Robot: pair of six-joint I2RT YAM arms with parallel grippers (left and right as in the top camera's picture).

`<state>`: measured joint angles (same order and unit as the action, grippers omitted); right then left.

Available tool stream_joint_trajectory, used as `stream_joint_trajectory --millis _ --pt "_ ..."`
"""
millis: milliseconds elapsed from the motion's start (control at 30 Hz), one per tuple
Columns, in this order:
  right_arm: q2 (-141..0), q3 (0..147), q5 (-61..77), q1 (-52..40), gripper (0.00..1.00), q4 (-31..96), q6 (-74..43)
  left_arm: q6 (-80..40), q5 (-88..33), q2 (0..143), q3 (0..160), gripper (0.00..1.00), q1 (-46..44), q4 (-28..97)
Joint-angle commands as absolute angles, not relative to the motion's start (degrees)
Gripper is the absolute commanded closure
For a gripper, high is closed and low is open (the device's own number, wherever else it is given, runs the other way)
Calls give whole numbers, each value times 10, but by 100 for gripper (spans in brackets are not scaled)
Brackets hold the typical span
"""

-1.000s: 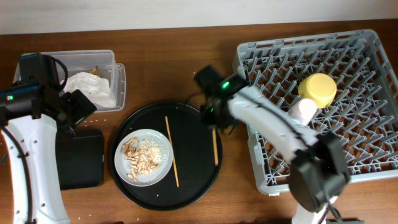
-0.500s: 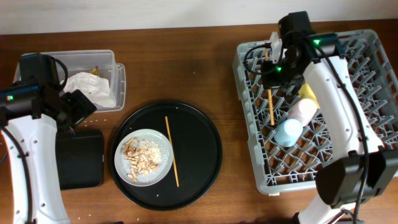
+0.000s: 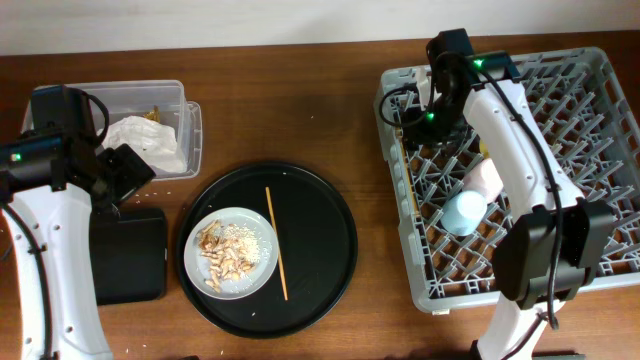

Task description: Sort waste into correct bins and load items into the dishwasher rack

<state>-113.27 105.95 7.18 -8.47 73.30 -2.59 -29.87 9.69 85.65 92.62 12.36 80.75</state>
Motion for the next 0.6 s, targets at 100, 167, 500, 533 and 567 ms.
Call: stream_joint_trajectory --millis 100,167,500,533,567 --pt "-1077 1061 161 -112 42 745 -84 -306 103 852 926 1 125 806" --pt "-1071 1061 161 -140 42 742 -115 -306 103 852 926 1 125 806" --pt "-1123 1060 85 -323 41 637 -218 -306 103 852 926 1 125 806" --pt "-1129 1060 83 -335 41 626 -218 -306 103 852 926 1 125 806" --pt "-1138 1060 80 -349 41 613 -218 -306 103 852 926 1 125 806"
